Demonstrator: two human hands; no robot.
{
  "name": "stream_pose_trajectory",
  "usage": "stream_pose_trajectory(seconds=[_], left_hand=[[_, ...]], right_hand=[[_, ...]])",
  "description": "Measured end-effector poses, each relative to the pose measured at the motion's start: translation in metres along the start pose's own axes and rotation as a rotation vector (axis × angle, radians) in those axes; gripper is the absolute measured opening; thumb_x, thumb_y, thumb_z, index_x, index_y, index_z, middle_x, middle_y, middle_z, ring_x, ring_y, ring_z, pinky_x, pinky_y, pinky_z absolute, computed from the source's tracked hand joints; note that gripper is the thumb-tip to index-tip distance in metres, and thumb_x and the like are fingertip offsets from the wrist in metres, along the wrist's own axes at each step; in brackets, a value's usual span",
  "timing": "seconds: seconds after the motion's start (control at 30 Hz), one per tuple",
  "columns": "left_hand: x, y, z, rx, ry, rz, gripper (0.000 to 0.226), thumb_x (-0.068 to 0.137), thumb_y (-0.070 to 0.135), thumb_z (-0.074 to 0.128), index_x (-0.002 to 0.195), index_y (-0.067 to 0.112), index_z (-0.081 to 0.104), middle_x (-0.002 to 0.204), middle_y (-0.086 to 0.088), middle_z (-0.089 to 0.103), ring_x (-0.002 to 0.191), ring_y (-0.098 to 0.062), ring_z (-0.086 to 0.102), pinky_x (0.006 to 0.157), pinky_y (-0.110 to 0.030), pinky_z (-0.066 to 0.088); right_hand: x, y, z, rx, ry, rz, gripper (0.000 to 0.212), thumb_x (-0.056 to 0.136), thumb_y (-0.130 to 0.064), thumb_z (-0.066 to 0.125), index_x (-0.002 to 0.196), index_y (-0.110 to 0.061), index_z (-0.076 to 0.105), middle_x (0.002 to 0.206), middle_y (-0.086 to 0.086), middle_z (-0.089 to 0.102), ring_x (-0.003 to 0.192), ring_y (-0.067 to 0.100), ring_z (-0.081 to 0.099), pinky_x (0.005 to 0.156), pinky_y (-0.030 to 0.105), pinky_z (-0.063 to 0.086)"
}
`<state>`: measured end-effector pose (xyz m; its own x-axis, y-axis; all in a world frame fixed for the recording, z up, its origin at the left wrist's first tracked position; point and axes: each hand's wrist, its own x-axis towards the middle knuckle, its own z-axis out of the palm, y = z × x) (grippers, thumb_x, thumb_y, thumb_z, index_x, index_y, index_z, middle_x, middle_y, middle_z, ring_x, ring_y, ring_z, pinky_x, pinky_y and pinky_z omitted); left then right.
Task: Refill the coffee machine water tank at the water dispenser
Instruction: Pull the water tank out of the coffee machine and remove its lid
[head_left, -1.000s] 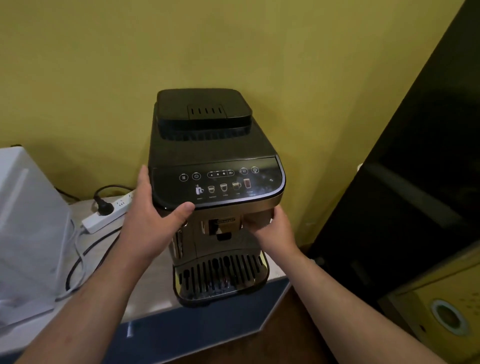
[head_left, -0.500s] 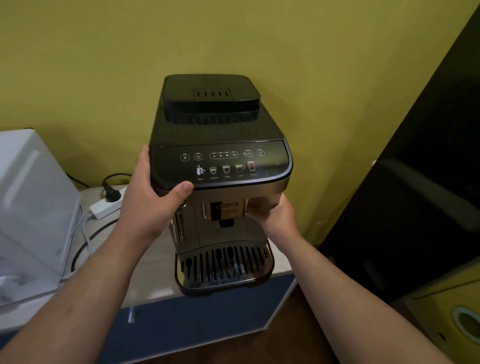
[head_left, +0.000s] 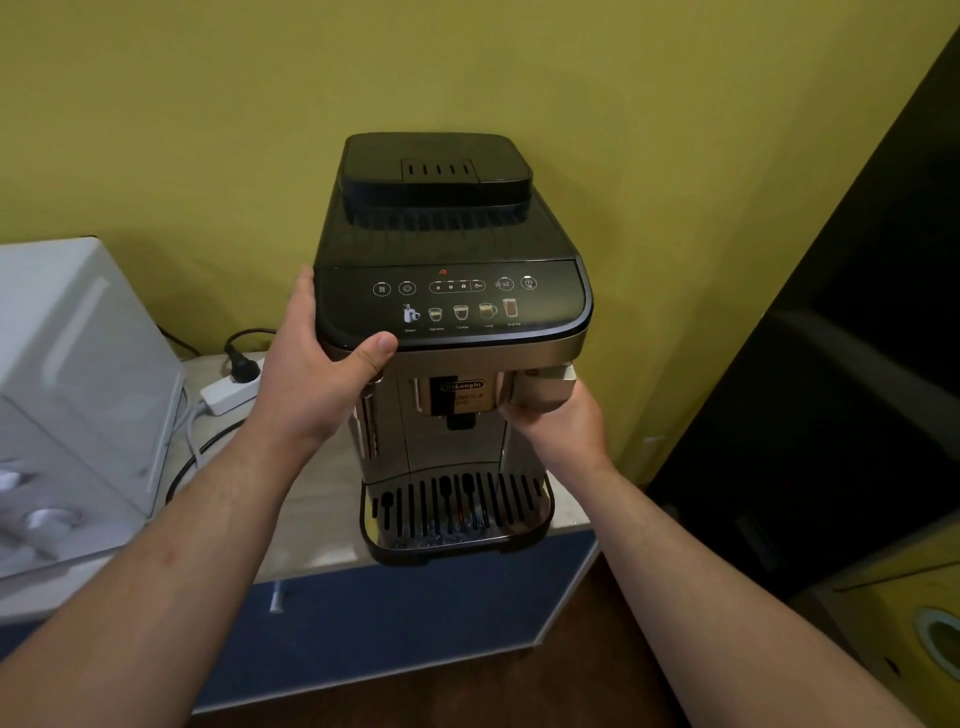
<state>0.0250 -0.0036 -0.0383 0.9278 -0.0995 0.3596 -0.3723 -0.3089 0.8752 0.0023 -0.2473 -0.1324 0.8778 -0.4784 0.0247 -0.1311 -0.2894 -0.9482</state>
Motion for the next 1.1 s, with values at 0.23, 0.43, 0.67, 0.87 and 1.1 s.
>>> stream_pose_trajectory(seconds=[0.23,0.43,0.67,0.87,1.1], left_hand=[[0.003,-0.005,-0.003,0.013,-0.012,-0.024,0.100,0.075,0.050,0.072,0.156,0.023,0.020,0.150,0.002,0.049,0.136,-0.013,0.048,0.114,-0.044,0.040],[0.006,-0.011,-0.004,0.011,-0.018,-0.029,0.104,0.073,0.056,0.073,0.156,0.024,0.019,0.152,0.000,0.047,0.138,-0.016,0.046,0.114,-0.047,0.040],[0.009,-0.014,-0.005,-0.001,-0.026,-0.018,0.098,0.074,0.055,0.074,0.154,0.025,0.025,0.148,0.000,0.052,0.135,-0.017,0.050,0.112,-0.048,0.042],[0.008,-0.013,-0.005,-0.021,-0.030,-0.016,0.096,0.075,0.052,0.074,0.154,0.025,0.026,0.147,0.001,0.052,0.134,-0.016,0.051,0.112,-0.048,0.041],[0.009,-0.013,-0.006,-0.036,-0.034,-0.030,0.104,0.071,0.061,0.077,0.154,0.025,0.025,0.148,0.000,0.052,0.135,-0.017,0.050,0.113,-0.048,0.041]], right_hand=[[-0.013,-0.008,-0.007,-0.014,-0.003,0.040,0.053,0.060,-0.037,0.089,0.098,-0.024,0.055,0.089,-0.010,0.067,0.083,0.005,0.064,0.066,0.019,0.052],[-0.027,-0.007,-0.013,-0.056,-0.003,0.058,0.051,0.061,-0.038,0.088,0.097,-0.023,0.055,0.087,-0.008,0.064,0.080,0.007,0.062,0.060,0.018,0.050],[-0.043,-0.020,-0.023,-0.102,-0.022,0.037,0.051,0.070,-0.032,0.084,0.094,-0.025,0.040,0.078,-0.020,0.046,0.068,-0.002,0.048,0.043,0.005,0.038],[-0.052,-0.026,-0.026,-0.106,-0.026,0.058,0.051,0.069,-0.033,0.085,0.092,-0.026,0.041,0.078,-0.019,0.049,0.073,0.002,0.053,0.046,0.008,0.036],[-0.058,-0.024,-0.028,-0.083,-0.021,0.072,0.049,0.067,-0.033,0.087,0.085,-0.028,0.042,0.078,-0.016,0.053,0.071,0.001,0.054,0.049,0.007,0.038]])
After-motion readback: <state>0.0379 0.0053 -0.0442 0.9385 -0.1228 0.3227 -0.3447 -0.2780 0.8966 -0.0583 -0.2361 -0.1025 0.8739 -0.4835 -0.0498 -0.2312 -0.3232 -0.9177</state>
